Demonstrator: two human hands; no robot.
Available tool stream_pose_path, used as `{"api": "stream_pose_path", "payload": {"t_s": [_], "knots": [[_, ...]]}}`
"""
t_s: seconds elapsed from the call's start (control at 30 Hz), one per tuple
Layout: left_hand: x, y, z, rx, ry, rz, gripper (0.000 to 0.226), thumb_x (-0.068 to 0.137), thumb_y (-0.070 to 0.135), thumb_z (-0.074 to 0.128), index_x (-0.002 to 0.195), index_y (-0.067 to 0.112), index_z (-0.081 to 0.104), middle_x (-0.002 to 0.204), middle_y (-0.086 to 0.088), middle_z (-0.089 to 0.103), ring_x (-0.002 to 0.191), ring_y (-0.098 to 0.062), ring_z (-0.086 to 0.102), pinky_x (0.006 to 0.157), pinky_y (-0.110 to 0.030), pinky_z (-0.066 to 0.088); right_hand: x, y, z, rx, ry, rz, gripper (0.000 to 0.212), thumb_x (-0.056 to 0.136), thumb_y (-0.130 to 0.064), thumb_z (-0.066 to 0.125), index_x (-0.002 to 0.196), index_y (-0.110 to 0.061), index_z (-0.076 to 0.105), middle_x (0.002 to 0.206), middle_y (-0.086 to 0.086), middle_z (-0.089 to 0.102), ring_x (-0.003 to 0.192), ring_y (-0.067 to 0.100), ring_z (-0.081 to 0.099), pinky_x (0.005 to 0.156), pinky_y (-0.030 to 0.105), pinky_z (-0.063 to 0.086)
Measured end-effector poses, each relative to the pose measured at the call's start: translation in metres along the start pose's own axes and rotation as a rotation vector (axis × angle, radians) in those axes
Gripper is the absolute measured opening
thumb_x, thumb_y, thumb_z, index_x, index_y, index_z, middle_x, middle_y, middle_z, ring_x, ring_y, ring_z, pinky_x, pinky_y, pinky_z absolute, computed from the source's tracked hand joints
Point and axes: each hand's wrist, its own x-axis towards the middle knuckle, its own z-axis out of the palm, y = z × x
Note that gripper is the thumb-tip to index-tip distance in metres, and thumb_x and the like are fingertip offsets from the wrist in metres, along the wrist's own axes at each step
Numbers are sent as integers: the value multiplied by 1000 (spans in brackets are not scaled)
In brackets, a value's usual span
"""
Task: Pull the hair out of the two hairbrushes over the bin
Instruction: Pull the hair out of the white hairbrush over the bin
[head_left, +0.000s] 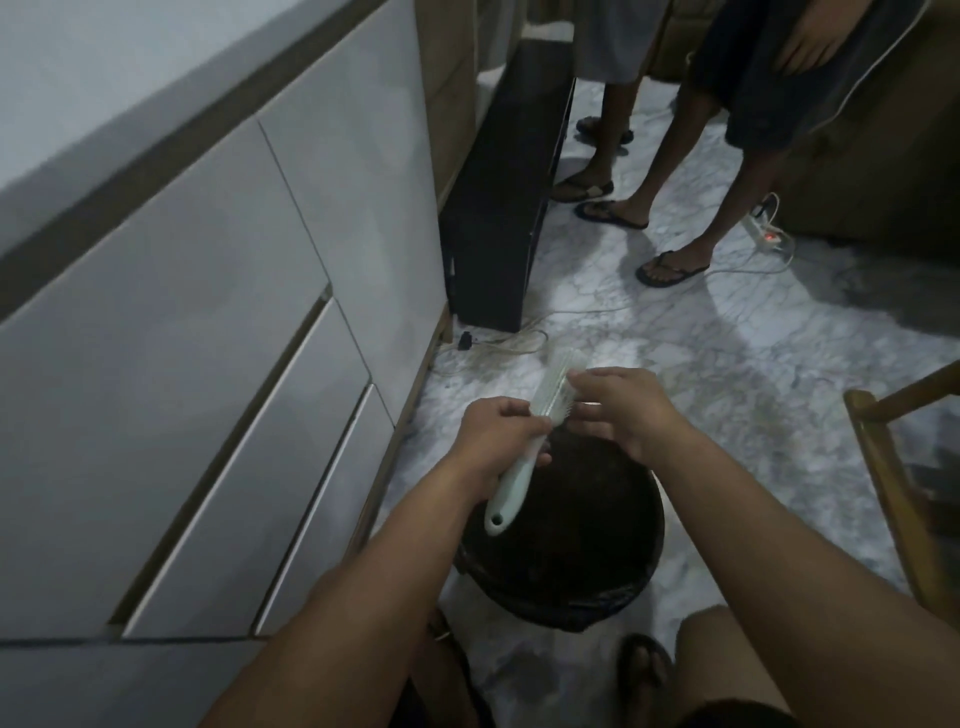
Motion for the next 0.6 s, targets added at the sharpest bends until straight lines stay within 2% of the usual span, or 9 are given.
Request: {"api": "stream_pose_path", "payload": {"t_s": [0.1,0.17,0.23,0.27,0.33,0.37,0.43,0.5,0.6], "knots": [[-1,10,0,30,7,37,25,78,-5,73,99,8,68,105,-18,69,86,-28,70,81,-43,60,4,-26,4,-36,-29,-7,19,87,-9,66,102,4,65,94,20,70,75,27,71,57,34,59],[-2,22,1,85,31,25,41,74,-6,75,111,10,67,100,-16,71,86,-28,71,85,-45,59,10,-46,6,-98,-54,-32,15,88,-8,65,99,2,65,94,19,69,79,29,71,62,37,61],[-4,39,3,119,71,-8,53,71,-4,79,118,14,65,93,-12,71,87,-29,71,85,-46,59,15,-70,9,-171,-52,-61,22,87,-9,66,105,3,64,98,19,70,84,31,71,65,40,61],[-7,50,5,106,92,-5,54,70,-4,80,119,12,64,91,-11,71,84,-29,71,81,-43,59,17,-84,12,-195,-52,-69,24,86,-9,67,107,3,63,98,19,70,85,31,72,64,40,61],[-13,77,9,74,167,23,46,73,-7,78,115,6,65,85,-8,67,74,-22,68,66,-31,57,17,-116,20,-249,-79,-91,27,85,-9,69,109,2,61,94,19,69,81,29,71,61,39,61],[-18,91,11,60,220,37,40,73,-9,78,110,4,66,83,-6,65,72,-20,66,65,-31,56,15,-133,26,-280,-96,-106,27,85,-10,69,108,1,60,90,17,69,78,27,71,59,38,61],[-30,121,14,8,313,63,31,72,-11,78,95,6,66,83,-5,64,78,-21,64,76,-40,59,7,-170,41,-321,-120,-140,26,85,-10,70,107,-4,58,84,15,66,70,23,68,52,34,59],[-45,154,15,-41,389,90,29,71,-9,79,85,11,63,87,-6,65,81,-22,64,83,-41,58,-3,-209,60,-361,-133,-178,25,84,-8,71,104,-6,56,80,13,63,63,22,64,46,30,57],[-71,202,8,-91,493,158,26,72,-5,79,85,9,62,83,-5,66,72,-15,62,70,-31,55,-20,-266,96,-469,-154,-253,16,81,-11,74,88,-9,60,77,13,63,59,20,63,49,33,57]]}}
